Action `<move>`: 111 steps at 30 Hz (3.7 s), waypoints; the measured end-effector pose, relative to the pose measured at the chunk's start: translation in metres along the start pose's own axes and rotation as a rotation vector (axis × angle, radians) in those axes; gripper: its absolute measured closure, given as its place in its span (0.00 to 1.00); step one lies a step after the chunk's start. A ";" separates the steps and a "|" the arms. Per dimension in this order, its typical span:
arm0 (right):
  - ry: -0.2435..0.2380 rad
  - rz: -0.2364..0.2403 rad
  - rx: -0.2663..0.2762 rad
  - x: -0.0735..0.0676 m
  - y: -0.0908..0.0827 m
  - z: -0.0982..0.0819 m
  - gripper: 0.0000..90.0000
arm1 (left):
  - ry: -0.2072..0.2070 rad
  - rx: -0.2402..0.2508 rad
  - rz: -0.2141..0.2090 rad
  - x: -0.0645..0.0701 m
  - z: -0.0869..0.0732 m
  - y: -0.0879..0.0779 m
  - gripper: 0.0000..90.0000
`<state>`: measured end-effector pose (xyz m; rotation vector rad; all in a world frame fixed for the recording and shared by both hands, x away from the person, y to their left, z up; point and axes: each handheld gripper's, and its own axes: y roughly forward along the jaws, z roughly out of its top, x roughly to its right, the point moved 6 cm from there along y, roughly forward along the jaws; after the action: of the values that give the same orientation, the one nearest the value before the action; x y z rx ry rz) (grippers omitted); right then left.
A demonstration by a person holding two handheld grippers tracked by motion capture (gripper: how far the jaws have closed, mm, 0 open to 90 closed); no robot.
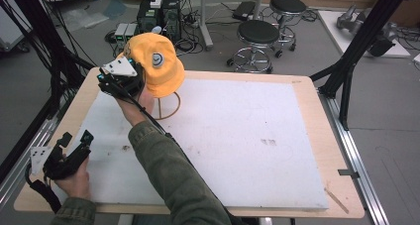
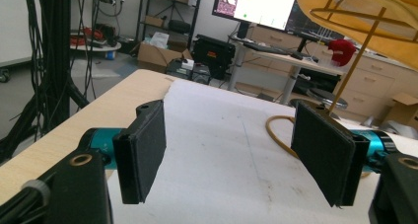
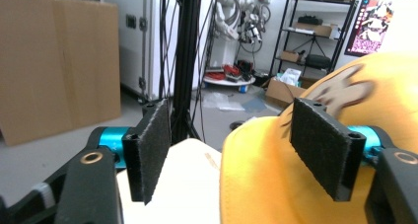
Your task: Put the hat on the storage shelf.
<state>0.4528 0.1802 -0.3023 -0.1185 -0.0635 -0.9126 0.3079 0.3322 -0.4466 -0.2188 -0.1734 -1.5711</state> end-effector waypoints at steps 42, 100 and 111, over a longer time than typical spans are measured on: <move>0.182 -0.338 0.094 0.220 -0.237 -0.003 0.13 | 0.026 0.000 -0.025 0.013 0.002 -0.011 0.33; 0.326 -0.586 -0.087 0.284 -0.386 -0.171 0.12 | -0.008 -0.012 -0.039 0.020 -0.001 -0.006 0.32; 0.324 -0.605 -0.076 0.285 -0.392 -0.180 0.12 | -0.014 -0.016 -0.038 0.021 -0.002 -0.008 0.32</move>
<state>0.3172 -0.3044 -0.4217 -0.0181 0.2504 -1.5285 0.2995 0.3119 -0.4432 -0.2408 -0.1768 -1.6097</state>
